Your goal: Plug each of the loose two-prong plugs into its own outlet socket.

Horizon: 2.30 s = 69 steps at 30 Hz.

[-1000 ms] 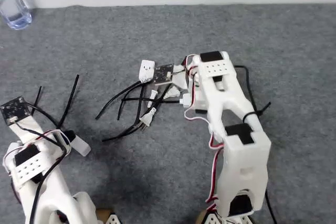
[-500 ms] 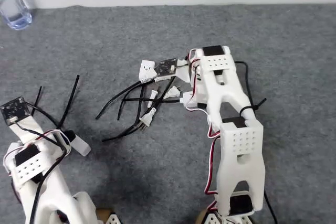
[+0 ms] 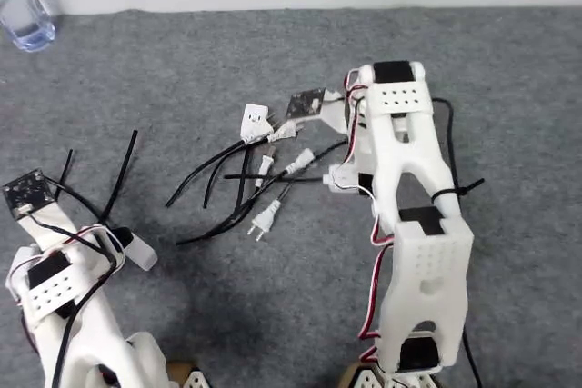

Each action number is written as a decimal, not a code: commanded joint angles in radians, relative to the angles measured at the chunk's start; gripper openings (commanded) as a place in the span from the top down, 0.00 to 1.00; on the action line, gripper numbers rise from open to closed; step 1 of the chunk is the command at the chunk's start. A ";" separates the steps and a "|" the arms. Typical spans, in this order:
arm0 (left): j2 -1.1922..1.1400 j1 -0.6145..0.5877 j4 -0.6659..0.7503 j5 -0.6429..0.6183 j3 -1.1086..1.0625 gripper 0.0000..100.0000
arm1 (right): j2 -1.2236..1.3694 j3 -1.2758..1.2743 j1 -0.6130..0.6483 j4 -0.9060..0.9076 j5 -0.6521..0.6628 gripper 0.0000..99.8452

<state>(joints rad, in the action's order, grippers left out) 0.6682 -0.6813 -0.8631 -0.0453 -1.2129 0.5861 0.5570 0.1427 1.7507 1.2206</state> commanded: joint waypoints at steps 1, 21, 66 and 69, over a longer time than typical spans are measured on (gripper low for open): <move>0.018 -0.009 0.025 -0.002 0.004 0.68 | -0.200 0.052 0.039 0.047 -0.071 0.99; 0.018 -0.146 0.025 -0.009 0.036 0.68 | -0.892 -0.077 0.211 0.047 -0.390 0.99; 0.017 -0.997 0.006 0.250 -0.002 0.68 | 0.016 0.911 1.122 -0.101 -0.563 0.69; 0.017 -0.997 0.006 0.250 -0.004 0.68 | 0.019 0.899 1.073 -0.070 -0.674 0.46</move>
<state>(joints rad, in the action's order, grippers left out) 0.6682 -1.6847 -0.8723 0.1941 -1.2175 0.6107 1.4131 1.2582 1.6525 0.6252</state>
